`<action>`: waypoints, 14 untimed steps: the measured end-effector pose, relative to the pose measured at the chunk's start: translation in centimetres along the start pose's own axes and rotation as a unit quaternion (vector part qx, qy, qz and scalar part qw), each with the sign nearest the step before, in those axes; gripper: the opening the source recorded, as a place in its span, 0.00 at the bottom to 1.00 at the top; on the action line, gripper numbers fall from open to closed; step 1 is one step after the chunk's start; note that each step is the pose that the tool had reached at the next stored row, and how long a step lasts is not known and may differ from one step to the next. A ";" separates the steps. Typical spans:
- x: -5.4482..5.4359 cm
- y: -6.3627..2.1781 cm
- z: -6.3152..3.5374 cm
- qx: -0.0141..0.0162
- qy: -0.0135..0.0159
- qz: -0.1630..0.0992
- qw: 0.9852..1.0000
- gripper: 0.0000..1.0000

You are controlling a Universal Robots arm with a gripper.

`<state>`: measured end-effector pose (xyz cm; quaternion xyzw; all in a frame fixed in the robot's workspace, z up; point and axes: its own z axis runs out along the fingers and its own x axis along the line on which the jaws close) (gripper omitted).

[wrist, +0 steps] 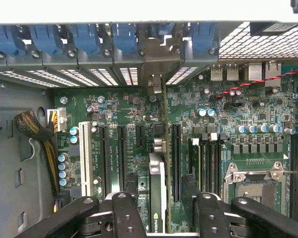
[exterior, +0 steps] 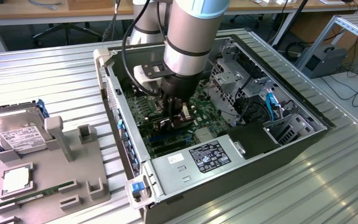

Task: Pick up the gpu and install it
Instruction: 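Insert the gpu into the slot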

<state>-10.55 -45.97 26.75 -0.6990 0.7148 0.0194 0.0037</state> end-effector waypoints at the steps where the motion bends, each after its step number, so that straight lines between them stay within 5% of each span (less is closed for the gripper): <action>1: 0.0 0.00 0.00 0.000 0.000 0.000 1.000 0.48; 6: 0.0 0.00 0.00 0.000 0.000 0.000 1.000 0.27; 14: 0.0 0.00 0.02 0.000 0.000 0.000 1.000 0.27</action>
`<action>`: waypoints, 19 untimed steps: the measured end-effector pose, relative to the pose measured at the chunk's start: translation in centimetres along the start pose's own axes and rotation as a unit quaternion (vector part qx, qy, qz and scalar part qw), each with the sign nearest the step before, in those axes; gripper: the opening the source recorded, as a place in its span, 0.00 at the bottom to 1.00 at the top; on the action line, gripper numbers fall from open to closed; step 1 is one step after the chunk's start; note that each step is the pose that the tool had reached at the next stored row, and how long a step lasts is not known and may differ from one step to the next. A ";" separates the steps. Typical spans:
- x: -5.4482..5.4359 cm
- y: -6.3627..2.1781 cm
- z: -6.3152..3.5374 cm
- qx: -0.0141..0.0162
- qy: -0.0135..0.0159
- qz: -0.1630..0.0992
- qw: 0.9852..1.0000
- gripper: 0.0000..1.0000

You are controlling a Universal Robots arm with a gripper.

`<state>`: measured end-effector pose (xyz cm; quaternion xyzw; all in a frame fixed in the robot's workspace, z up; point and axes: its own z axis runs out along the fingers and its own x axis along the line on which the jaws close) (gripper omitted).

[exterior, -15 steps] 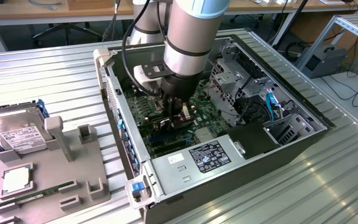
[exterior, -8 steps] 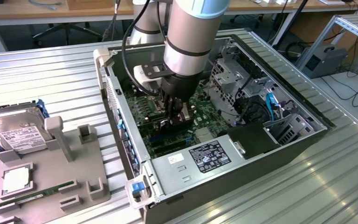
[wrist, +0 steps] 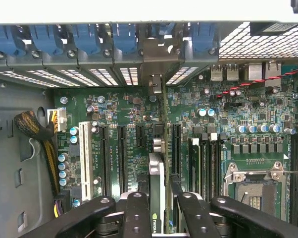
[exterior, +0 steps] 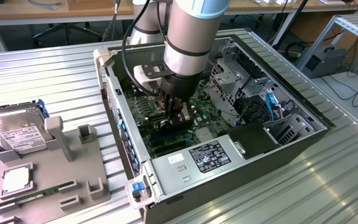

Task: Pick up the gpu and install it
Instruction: 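Insert the gpu into the slot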

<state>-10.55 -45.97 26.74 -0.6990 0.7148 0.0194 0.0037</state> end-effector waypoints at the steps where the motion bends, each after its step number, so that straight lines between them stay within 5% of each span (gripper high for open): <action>1: 0.0 0.00 0.09 0.000 0.000 0.000 1.000 0.27; 19: 0.0 0.01 0.31 0.000 0.000 0.000 1.000 0.27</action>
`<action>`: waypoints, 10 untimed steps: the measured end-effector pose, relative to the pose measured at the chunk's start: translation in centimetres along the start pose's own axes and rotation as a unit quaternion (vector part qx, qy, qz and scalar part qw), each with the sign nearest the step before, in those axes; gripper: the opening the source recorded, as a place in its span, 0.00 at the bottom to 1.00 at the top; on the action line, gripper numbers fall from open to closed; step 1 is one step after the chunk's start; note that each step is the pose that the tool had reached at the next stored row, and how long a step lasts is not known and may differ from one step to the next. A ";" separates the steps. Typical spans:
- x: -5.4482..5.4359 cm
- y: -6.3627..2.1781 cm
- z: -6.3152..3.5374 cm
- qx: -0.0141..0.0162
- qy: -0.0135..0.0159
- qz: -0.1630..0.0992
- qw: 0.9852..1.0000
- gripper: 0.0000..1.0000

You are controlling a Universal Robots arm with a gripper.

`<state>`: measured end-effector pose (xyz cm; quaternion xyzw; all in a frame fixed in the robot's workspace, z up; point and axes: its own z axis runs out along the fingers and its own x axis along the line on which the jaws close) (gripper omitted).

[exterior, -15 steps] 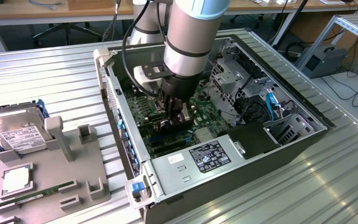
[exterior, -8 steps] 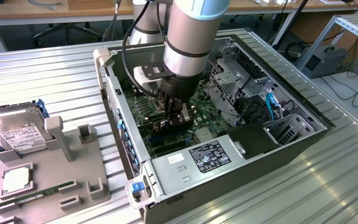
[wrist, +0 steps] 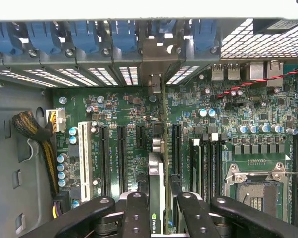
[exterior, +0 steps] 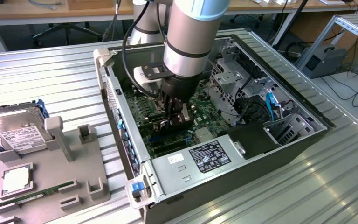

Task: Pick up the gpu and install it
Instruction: 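Insert the gpu into the slot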

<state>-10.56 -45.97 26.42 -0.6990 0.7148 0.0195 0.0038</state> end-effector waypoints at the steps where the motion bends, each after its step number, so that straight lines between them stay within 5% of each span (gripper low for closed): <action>1: 0.0 0.00 0.01 0.000 0.000 0.000 1.000 0.27; 2: 0.0 0.00 0.01 0.000 0.000 0.000 1.000 0.45; 3: -0.1 0.00 -0.03 0.000 0.000 0.001 1.000 0.76; 4: -0.1 0.03 -1.13 0.000 -0.001 0.001 1.000 0.76; 5: -0.1 0.03 -0.93 0.000 0.000 0.001 1.000 0.61; 7: -0.2 0.04 -0.36 0.000 -0.001 0.001 1.000 0.61; 8: -0.5 0.12 -0.35 0.000 -0.001 0.001 1.000 0.47; 10: -0.5 0.11 -0.35 0.000 -0.001 0.001 1.000 0.47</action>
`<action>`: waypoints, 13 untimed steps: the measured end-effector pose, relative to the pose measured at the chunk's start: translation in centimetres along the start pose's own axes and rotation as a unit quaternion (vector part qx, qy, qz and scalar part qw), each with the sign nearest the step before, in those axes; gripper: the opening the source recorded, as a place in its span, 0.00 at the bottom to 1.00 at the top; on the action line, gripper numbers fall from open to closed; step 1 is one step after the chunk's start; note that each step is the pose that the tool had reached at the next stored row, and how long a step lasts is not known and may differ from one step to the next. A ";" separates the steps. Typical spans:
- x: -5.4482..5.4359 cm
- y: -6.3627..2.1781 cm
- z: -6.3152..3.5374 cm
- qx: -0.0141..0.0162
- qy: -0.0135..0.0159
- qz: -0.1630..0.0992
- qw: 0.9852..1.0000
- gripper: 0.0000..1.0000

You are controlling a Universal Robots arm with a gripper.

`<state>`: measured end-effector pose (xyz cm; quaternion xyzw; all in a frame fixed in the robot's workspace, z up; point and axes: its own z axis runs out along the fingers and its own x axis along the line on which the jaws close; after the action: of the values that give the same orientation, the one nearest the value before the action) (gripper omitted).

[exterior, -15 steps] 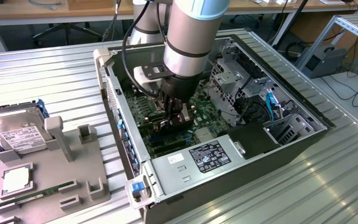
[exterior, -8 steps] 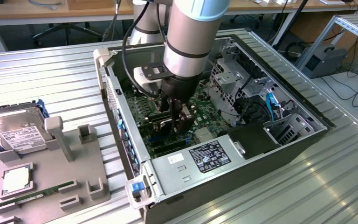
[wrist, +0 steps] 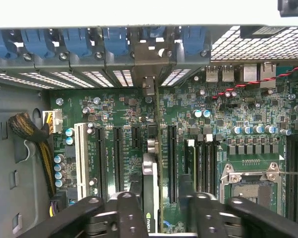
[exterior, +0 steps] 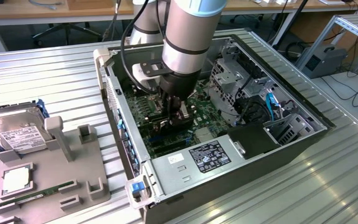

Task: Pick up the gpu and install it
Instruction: 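Insert the gpu into the slot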

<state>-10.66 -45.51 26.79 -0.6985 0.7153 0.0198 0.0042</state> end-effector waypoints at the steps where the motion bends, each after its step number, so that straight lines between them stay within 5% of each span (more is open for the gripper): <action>1: 0.0 0.00 0.00 0.000 0.000 0.000 1.000 0.40; 13: 0.0 0.00 0.00 0.000 0.000 0.000 1.000 0.31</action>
<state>-10.66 -45.51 26.80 -0.6985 0.7153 0.0198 0.0042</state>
